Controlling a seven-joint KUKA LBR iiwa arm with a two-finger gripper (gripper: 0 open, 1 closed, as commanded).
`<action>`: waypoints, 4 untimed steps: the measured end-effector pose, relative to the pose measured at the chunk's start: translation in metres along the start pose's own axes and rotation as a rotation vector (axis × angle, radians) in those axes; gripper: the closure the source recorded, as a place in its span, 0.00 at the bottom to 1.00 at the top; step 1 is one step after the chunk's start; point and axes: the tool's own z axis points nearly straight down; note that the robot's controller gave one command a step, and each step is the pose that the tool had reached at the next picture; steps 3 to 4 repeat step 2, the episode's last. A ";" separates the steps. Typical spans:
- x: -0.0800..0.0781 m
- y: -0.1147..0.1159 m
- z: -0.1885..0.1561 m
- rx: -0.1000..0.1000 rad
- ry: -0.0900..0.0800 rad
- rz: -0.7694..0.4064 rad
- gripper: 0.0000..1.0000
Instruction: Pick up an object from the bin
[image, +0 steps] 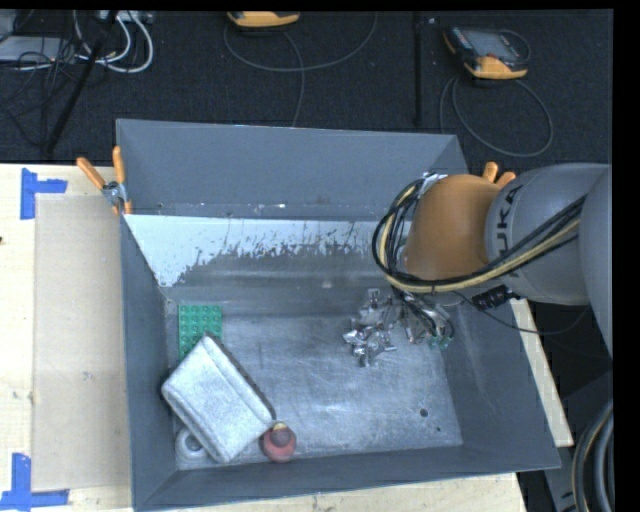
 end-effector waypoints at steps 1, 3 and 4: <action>-0.017 -0.002 -0.096 0.001 0.004 -0.035 1.00; -0.027 -0.003 -0.195 0.001 0.003 -0.046 1.00; -0.027 -0.003 -0.195 0.001 0.003 -0.046 1.00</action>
Offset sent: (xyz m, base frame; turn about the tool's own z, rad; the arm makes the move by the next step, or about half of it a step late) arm 0.0129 -0.0011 0.0909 -0.0358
